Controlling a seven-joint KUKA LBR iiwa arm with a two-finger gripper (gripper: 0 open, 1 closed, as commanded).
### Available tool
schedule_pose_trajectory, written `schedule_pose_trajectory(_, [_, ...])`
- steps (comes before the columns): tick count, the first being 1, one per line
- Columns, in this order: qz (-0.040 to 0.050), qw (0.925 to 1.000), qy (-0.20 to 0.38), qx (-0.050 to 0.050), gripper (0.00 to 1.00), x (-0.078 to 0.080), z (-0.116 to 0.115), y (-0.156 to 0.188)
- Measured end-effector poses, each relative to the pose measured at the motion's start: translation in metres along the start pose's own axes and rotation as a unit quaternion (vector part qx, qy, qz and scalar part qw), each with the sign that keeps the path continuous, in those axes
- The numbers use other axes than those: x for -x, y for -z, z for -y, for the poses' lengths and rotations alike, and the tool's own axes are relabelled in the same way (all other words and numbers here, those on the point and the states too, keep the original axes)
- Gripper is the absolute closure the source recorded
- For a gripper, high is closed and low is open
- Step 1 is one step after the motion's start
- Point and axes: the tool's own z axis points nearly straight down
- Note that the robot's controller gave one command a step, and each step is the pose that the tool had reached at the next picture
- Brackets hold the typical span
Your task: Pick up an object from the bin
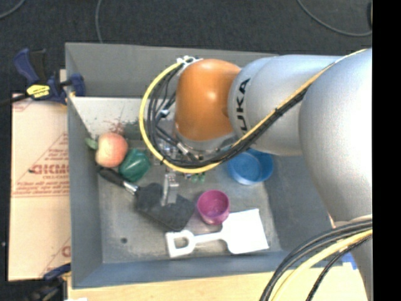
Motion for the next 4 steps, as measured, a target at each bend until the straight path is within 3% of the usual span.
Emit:
schedule_pose_trajectory(1, [0.0035,1.0000,-0.003,0.000,0.00,0.001,0.001,0.005])
schedule_pose_trajectory(2, [0.0031,0.9987,-0.052,0.002,0.00,-0.051,-0.002,-0.069])
schedule_pose_trajectory(3, [0.0121,0.9978,-0.065,0.003,0.00,-0.047,-0.011,-0.034])
schedule_pose_trajectory(4, [0.0092,0.9961,-0.087,0.004,0.00,-0.041,-0.008,-0.041])
